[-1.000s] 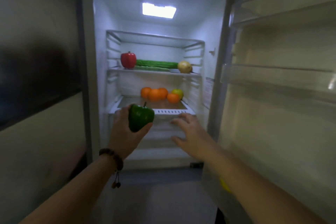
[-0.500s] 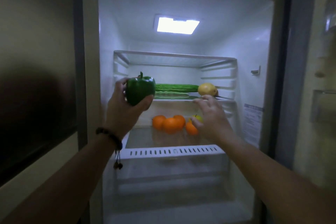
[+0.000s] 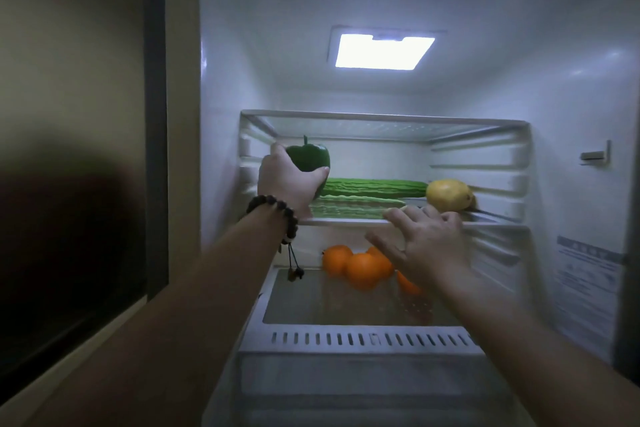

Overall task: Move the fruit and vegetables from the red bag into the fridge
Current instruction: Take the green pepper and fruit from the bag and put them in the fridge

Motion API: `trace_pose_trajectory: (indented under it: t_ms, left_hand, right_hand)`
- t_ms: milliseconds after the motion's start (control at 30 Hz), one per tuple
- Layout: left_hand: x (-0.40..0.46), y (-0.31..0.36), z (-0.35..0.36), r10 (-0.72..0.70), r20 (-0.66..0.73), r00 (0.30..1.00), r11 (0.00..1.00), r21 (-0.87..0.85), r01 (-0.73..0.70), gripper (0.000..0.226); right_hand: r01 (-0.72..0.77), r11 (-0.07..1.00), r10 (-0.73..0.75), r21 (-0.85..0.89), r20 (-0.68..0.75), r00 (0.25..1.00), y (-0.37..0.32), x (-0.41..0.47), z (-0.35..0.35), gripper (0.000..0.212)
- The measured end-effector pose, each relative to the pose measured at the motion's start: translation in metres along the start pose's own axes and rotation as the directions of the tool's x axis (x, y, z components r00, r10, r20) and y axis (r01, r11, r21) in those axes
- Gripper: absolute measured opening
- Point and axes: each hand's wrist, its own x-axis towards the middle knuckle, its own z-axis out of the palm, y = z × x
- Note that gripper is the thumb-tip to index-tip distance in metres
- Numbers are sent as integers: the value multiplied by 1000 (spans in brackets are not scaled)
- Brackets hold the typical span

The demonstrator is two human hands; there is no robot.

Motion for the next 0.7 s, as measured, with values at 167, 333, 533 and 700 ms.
trace_pose_trajectory:
  t_ms: [167, 333, 533, 700]
  left_hand:
    - [10, -7, 10, -130, 22, 991, 972, 200, 123, 71]
    - [18, -15, 14, -223, 29, 974, 947, 243, 209, 71]
    - [17, -17, 10, -257, 19, 966, 953, 174, 250, 73]
    - [10, -9, 10, -265, -40, 964, 939, 216, 267, 80]
  right_hand:
    - [-8, 999, 9, 31, -37, 999, 0, 0, 5, 63]
    - [-5, 998, 8, 57, -54, 999, 1, -1, 7, 55]
    - [1, 998, 1, 57, -26, 1000, 2, -2, 5, 47]
    - [7, 999, -9, 48, 37, 999, 2, -2, -1, 48]
